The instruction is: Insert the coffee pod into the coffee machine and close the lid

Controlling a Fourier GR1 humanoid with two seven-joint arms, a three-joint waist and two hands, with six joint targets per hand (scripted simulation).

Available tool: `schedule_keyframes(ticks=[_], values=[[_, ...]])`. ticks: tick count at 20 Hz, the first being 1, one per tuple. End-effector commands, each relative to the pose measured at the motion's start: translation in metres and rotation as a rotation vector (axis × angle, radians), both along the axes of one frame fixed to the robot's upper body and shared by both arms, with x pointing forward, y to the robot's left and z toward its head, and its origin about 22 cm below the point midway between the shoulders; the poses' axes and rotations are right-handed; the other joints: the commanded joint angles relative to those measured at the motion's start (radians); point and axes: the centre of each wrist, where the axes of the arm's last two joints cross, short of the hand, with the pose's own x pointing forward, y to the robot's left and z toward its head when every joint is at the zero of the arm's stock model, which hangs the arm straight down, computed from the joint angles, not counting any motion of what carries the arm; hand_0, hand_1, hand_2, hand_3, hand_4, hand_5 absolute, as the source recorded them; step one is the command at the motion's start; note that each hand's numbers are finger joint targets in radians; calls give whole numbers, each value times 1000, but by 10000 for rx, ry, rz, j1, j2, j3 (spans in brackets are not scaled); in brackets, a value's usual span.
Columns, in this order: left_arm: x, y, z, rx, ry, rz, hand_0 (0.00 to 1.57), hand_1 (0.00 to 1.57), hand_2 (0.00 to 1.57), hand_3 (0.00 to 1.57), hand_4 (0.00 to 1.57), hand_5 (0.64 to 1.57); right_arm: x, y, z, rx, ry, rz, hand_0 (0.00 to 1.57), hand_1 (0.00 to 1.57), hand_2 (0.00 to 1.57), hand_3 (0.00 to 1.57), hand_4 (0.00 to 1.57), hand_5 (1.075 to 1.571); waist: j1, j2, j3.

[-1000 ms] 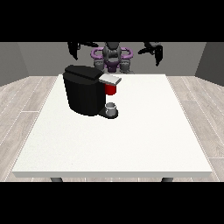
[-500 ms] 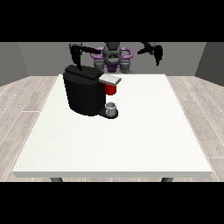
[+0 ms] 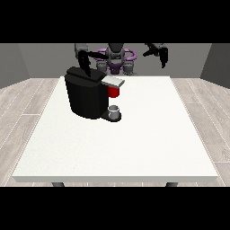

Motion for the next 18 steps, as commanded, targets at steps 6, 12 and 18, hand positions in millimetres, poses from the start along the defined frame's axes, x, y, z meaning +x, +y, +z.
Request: schedule_keyframes(ticks=[6, 12, 18], values=[[0, 11, 26, 78, -686, 498, 0, 0, 0, 0, 316, 1571, 17, 18, 17, -256, -545, 527, 0, 0, 0, 0, 129, 1571, -216, 712, 7], [-5, 22, 10, 595, -303, 823, 0, 0, 0, 0, 361, 1571, 31, 34, 63, -1045, -873, 1582, 0, 0, 0, 0, 161, 1571, -342, 658, 3], [0, 2, 24, 315, -406, 163, 0, 0, 0, 0, 372, 1571, 44, 64, 96, -1545, -1708, 1462, 0, 0, 0, 0, 0, 1571, 381, 1104, 5]])
